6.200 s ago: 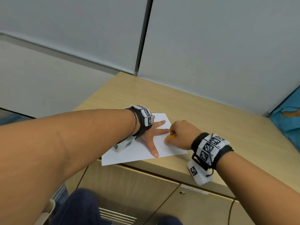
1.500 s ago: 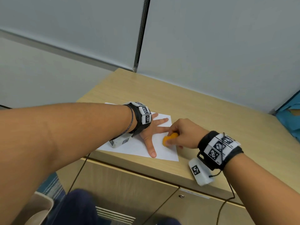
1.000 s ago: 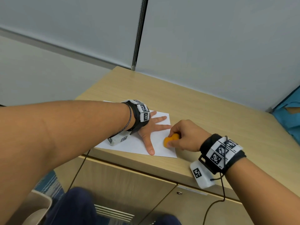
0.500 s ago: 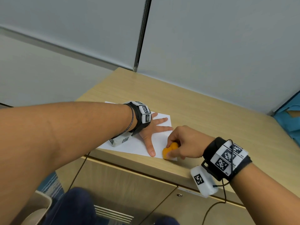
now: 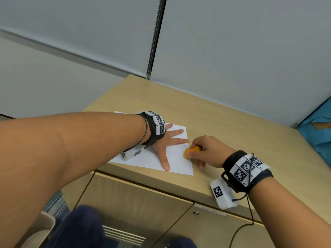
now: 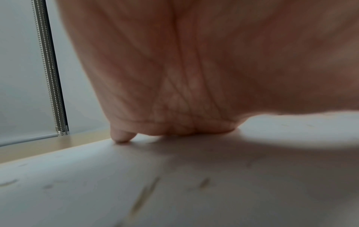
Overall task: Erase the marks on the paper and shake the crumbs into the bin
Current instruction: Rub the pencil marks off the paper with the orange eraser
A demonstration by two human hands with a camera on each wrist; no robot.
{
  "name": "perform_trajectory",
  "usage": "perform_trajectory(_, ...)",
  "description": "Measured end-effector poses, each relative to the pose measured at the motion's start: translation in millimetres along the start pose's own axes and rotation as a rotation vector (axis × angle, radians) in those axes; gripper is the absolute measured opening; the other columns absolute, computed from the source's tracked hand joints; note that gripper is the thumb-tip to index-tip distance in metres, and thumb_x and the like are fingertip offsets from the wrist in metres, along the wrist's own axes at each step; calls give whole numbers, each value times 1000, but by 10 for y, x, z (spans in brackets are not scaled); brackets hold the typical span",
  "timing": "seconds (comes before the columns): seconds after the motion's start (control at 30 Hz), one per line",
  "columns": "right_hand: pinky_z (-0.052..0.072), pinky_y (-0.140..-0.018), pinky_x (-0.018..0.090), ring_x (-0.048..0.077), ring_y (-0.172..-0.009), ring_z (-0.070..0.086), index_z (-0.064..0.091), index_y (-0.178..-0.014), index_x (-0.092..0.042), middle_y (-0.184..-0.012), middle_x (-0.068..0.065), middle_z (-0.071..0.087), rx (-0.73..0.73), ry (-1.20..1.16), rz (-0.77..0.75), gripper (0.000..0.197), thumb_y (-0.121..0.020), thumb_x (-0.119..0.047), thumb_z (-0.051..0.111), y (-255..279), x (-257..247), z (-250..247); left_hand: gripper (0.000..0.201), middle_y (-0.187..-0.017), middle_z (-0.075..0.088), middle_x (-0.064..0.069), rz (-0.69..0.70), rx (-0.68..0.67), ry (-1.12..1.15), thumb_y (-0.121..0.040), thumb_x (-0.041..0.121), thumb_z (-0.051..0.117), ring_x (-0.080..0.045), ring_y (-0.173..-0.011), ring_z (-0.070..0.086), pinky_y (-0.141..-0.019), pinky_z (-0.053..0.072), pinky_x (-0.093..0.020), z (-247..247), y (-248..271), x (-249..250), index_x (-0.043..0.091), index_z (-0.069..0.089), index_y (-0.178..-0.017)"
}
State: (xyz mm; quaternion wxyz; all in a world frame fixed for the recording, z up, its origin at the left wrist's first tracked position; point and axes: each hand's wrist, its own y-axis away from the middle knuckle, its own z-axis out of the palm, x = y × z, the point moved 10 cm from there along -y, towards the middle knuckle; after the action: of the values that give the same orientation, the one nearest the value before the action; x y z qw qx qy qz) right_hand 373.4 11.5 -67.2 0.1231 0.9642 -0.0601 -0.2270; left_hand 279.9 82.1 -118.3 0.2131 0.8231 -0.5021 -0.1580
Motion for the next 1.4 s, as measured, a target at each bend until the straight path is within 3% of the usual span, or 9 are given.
perform_trajectory(0.23, 48, -62, 26, 14, -55, 70, 63, -96, -14, -53, -5, 66, 12, 89, 48, 17, -97, -31, 62, -2, -30, 37, 137, -156, -38, 8, -28, -6, -51, -44, 93, 60, -40, -145, -28, -111, -2, -73, -12, -36, -53, 57, -30, -141)
perform_trajectory(0.5, 57, -70, 31, 11, -52, 69, 63, -93, -15, -68, -1, 71, 25, 124, 74, 15, -95, -30, 64, -29, -65, 23, 130, -160, -32, 4, -25, 6, -109, -59, 89, 60, -36, -147, -24, -110, -1, -72, -82, 64, 13, 46, -23, -149)
perform_trajectory(0.73, 54, -61, 26, 9, -49, 68, 63, -90, -15, -78, 0, 69, 19, 170, 77, 15, -95, -29, 64, -64, -104, 23, 93, -163, -23, 8, 57, 37, -48, -88, 74, 44, -24, -152, -11, -118, 2, -61, 71, 408, 34, 39, -11, -155)
perform_trajectory(0.83, 55, -63, 26, 11, -51, 69, 64, -94, -13, -80, 1, 71, 21, 173, 84, 17, -95, -30, 64, -66, -91, 27, 83, -165, -7, 12, 26, 97, 75, -92, 68, 43, -15, -152, -1, -122, 3, -47, 99, 627, -258, 39, -1, -157)
perform_trajectory(0.97, 52, -60, 25, 11, -50, 68, 61, -89, -14, -78, 2, 71, 20, 181, 80, 17, -95, -30, 64, -49, -105, 30, 55, -155, 38, 15, -5, 255, 146, -99, 52, 47, -10, -139, 40, -115, 31, -35, 76, 966, -623, 38, 34, -151)
perform_trajectory(1.03, 50, -59, 25, 11, -51, 68, 61, -89, -14, -78, 3, 71, 24, 192, 81, 17, -95, -30, 64, -39, -111, 29, 45, -149, 45, 19, -19, 312, 163, -101, 44, 46, -6, -135, 44, -112, 34, -32, 108, 1122, -724, 38, 43, -146)
perform_trajectory(1.13, 50, -58, 25, 12, -52, 69, 62, -91, -14, -82, 4, 73, 37, 201, 83, 18, -95, -31, 63, -30, -108, 32, 43, -152, 39, 20, -44, 311, 187, -103, 39, 44, -4, -139, 37, -115, 30, -32, 257, 1283, -806, 38, 43, -146)
perform_trajectory(1.27, 51, -58, 26, 15, -58, 73, 62, -89, -16, -81, 3, 73, 64, 169, 72, 16, -96, -31, 62, -2, -73, 47, 47, -160, 17, 23, -40, 257, 186, -105, 41, 37, -2, -146, 20, -119, 14, -25, 553, 1413, -749, 41, 31, -151)
perform_trajectory(1.4, 56, -67, 30, 18, -64, 74, 64, -92, -15, -78, 3, 74, 87, 136, 58, 16, -96, -31, 63, 14, -52, 49, 49, -160, 8, 26, 1, 298, 239, -106, 35, 34, 2, -147, 9, -118, 6, -19, 728, 1529, -662, 45, 21, -153)
